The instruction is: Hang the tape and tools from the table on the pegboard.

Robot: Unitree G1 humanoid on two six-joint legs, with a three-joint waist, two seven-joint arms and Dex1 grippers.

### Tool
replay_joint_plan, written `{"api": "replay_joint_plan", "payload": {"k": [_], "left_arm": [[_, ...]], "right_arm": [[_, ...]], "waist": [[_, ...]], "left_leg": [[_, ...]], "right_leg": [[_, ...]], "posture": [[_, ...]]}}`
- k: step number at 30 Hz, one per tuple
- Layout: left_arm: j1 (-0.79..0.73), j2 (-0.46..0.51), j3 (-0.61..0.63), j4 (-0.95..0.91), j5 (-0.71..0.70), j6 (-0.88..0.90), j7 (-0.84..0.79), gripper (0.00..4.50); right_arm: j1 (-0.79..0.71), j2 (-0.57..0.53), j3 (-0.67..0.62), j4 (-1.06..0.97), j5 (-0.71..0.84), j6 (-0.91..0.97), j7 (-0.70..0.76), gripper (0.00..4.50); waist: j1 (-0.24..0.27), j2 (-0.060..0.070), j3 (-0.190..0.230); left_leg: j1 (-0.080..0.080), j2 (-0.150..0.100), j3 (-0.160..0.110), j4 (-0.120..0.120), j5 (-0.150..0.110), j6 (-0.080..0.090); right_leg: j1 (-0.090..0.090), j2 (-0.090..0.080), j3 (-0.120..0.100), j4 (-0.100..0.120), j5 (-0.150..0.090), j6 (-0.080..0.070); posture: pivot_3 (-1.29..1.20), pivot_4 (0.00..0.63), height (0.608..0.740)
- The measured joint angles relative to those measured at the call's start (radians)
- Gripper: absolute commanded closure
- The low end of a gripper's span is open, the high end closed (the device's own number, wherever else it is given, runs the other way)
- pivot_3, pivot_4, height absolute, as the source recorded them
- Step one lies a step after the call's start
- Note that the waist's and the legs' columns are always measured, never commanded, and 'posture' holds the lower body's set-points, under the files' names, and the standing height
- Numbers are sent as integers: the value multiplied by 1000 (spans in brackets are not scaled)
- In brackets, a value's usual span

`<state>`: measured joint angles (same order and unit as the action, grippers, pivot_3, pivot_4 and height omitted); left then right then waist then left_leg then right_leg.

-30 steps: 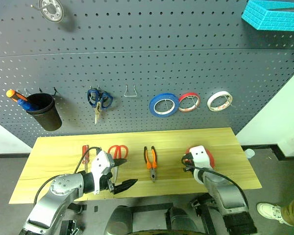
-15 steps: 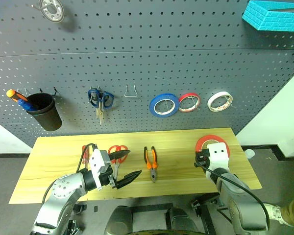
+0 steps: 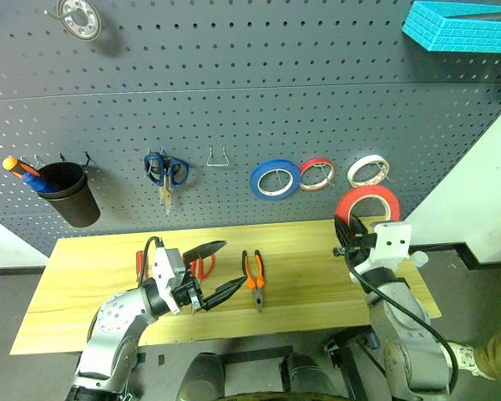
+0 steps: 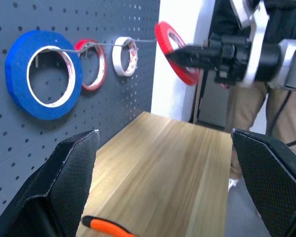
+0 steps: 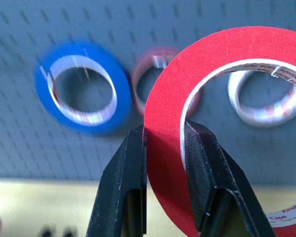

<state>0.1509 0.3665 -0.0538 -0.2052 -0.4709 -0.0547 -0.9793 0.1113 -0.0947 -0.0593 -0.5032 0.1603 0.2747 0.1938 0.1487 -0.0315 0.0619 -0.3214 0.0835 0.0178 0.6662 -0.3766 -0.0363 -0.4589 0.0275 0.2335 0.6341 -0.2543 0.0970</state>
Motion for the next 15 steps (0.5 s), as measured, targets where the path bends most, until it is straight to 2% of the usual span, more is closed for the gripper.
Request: {"api": "replay_joint_plan", "payload": {"k": [8,15], "left_arm": [[-8,-33,5,9,-17,-20,3,0],[4,-28,8,9,-15,-20,23,0]], "right_arm": [[-205,-2,32,174,-12,-40,0,3809],[-240,0,51,254,-19,-65,-1,3809]], "waist": [[3,-2,-3],[3,-2,-3]], "left_leg": [[0,0,0,0,0,0],[0,0,0,0,0,0]], "right_leg": [[0,0,0,0,0,0],[0,0,0,0,0,0]], "posture": [[362,29,703],[372,35,703]]}}
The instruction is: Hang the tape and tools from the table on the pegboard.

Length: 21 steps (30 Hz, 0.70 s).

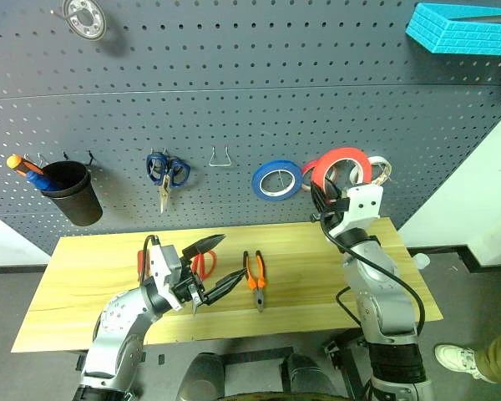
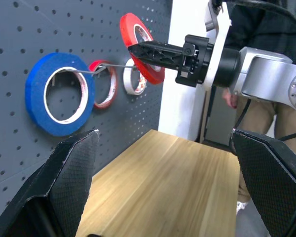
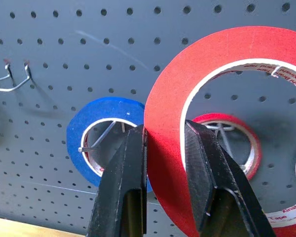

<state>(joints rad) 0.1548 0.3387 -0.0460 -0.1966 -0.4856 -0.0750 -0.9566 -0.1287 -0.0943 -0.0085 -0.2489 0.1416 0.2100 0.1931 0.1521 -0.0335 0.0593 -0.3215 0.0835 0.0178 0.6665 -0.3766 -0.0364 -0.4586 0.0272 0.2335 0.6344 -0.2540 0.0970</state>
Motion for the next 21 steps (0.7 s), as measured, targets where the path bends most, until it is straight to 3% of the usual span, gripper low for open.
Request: {"api": "replay_joint_plan", "payload": {"k": [9,21], "left_arm": [[17,10,0,-4,8,-3,9,0],[32,31,2,-27,11,-2,34,0]], "right_arm": [[-9,3,18,31,-2,10,-1,3809],[-142,8,68,193,-24,33,7,3809]], "waist": [[0,0,0],[21,0,0]], "left_leg": [[0,0,0,0,0,0],[0,0,0,0,0,0]], "right_leg": [[0,0,0,1,0,0],[-1,0,0,2,0,0]], "posture": [[399,39,703],[415,40,703]]}}
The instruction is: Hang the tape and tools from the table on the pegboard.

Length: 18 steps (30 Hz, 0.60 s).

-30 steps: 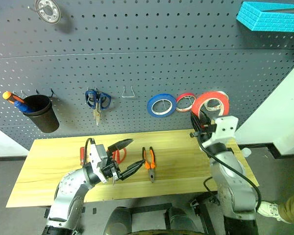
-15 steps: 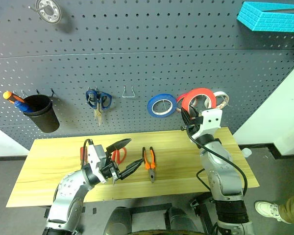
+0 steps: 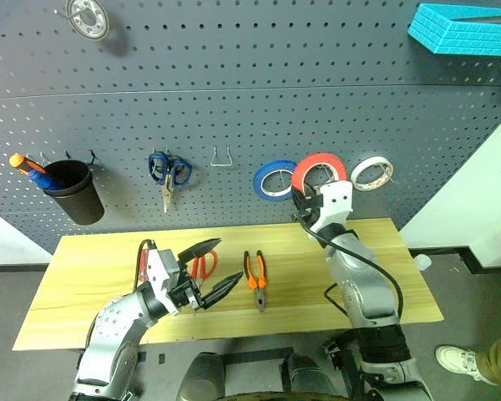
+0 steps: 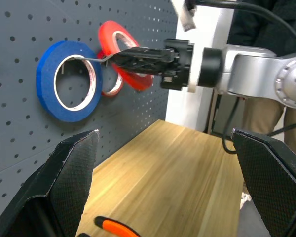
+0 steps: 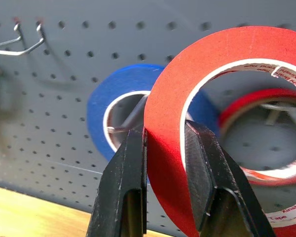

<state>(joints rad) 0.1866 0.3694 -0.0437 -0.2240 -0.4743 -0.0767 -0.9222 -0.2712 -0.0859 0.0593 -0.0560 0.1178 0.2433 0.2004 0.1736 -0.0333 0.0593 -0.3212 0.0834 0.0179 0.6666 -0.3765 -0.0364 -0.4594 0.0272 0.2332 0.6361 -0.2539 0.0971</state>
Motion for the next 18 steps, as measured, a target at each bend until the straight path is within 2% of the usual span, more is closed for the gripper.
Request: {"api": "replay_joint_plan", "payload": {"k": [6,18], "left_arm": [[1,2,-1,-13,2,1,10,0],[0,2,-1,-24,3,2,11,0]], "right_arm": [[-88,-8,-2,73,-16,-24,10,3809],[-92,-28,-4,123,-58,-36,0,3809]], "waist": [[5,0,0],[5,0,0]], "left_leg": [[0,0,0,0,0,0],[0,0,0,0,0,0]], "right_leg": [[0,0,0,0,0,0],[0,0,0,0,0,0]], "posture": [[422,38,703],[416,44,703]]}}
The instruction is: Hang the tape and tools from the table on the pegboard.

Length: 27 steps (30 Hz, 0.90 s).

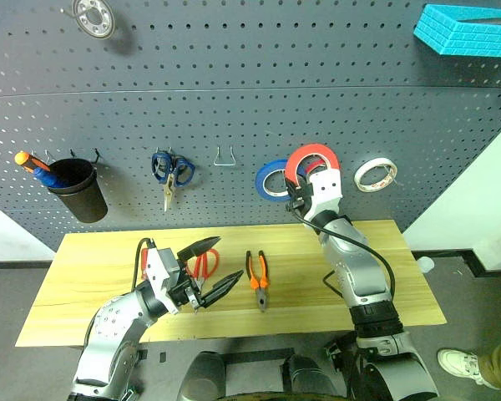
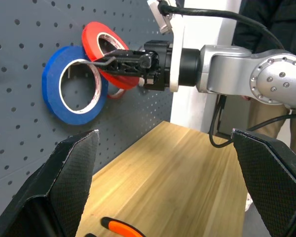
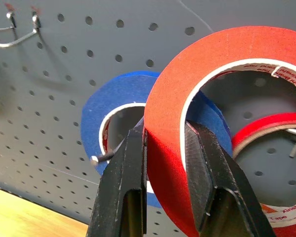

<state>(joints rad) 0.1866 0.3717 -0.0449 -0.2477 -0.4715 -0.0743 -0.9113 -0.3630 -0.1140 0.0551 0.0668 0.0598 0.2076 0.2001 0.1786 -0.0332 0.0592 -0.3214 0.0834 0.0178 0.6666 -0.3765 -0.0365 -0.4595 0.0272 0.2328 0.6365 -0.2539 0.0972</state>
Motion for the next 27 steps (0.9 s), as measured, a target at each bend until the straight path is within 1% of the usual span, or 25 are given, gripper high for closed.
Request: {"api": "replay_joint_plan", "payload": {"k": [10,12,13,21,22,27], "left_arm": [[0,5,0,0,0,5,0,0],[0,10,0,0,0,5,-1,0],[-1,10,0,0,0,5,-1,0],[-5,9,1,0,-8,-4,-6,0],[-5,9,1,0,-9,-5,-6,0],[-5,9,1,0,-9,-9,-5,0]], "right_arm": [[3,-10,-15,38,-18,12,-28,3809],[3,-8,-26,48,-14,19,-31,3084],[3,-8,-28,49,-13,22,-32,2880],[1,-10,-33,53,-16,25,-36,257],[1,-11,-32,54,-17,25,-37,13],[1,-17,-32,54,-26,29,-37,13]], "waist": [[0,0,0],[-1,0,0],[-1,0,0],[0,0,0],[0,0,0],[0,0,0]], "left_leg": [[0,0,0,0,0,0],[0,0,0,0,0,0],[0,0,0,0,0,0],[0,0,0,0,0,0],[0,0,0,0,0,0],[0,0,0,0,0,0]], "right_leg": [[0,0,0,0,0,0],[0,0,0,0,0,0],[0,0,0,0,0,0],[0,0,0,0,0,0],[0,0,0,0,0,0],[0,0,0,0,0,0]], "posture": [[417,44,703],[417,44,703],[416,44,703],[416,43,703],[416,43,703],[420,43,703]]}}
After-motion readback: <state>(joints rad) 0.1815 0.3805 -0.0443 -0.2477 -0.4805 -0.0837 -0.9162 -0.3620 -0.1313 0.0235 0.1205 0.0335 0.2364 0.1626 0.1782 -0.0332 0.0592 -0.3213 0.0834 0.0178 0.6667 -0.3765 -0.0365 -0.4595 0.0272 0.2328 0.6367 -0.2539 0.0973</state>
